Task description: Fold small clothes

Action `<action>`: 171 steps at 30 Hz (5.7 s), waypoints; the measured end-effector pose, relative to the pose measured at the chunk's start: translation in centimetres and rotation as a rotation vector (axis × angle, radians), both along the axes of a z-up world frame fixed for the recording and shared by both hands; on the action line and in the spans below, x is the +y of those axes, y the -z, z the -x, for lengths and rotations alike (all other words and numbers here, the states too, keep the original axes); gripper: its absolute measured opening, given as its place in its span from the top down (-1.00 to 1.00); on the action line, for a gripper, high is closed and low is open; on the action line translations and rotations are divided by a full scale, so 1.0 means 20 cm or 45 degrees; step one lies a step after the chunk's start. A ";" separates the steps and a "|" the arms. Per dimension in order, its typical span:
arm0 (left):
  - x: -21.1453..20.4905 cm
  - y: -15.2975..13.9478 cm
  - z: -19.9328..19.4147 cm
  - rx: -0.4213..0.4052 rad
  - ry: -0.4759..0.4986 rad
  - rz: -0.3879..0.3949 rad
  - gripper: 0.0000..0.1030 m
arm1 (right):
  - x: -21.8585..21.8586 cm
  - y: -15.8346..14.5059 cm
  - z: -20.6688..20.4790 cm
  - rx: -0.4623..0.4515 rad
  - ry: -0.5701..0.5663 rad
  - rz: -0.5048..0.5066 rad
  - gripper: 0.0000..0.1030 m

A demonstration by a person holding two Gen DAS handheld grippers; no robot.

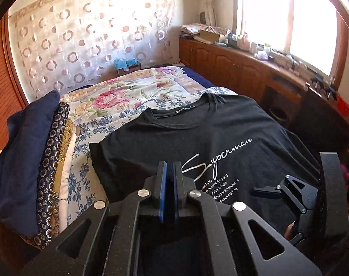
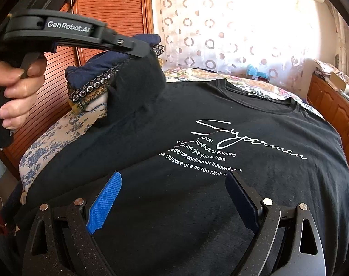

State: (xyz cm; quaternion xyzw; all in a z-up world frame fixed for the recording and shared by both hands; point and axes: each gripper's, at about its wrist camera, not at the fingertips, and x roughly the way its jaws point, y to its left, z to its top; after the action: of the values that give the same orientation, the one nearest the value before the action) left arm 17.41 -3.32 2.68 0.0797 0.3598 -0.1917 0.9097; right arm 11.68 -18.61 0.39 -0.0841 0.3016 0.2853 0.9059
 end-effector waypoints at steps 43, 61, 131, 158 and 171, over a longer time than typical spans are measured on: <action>0.47 0.57 0.07 0.199 -0.212 -0.029 -0.82 | 0.32 -0.05 -0.50 0.178 -0.278 0.075 0.24; 0.47 0.57 0.07 0.199 -0.214 -0.030 -0.83 | 0.46 0.01 -0.72 0.143 -0.227 0.150 0.92; -0.18 0.54 0.08 0.200 -0.007 -0.071 -0.84 | -1.35 0.33 -0.55 0.495 0.523 -0.560 0.41; -0.18 0.56 0.09 0.190 -0.005 -0.081 -0.86 | -0.80 0.31 -0.44 0.225 0.268 0.001 0.99; -0.19 0.57 0.08 0.192 0.001 -0.083 -0.90 | -1.09 0.18 -0.39 0.132 0.480 -0.130 0.07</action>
State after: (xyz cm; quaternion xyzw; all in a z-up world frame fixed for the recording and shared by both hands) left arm 15.77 -7.12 -8.62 0.0948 0.4334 -0.1857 0.8767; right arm 19.57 -40.41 -3.16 0.0348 0.3434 0.1296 0.9295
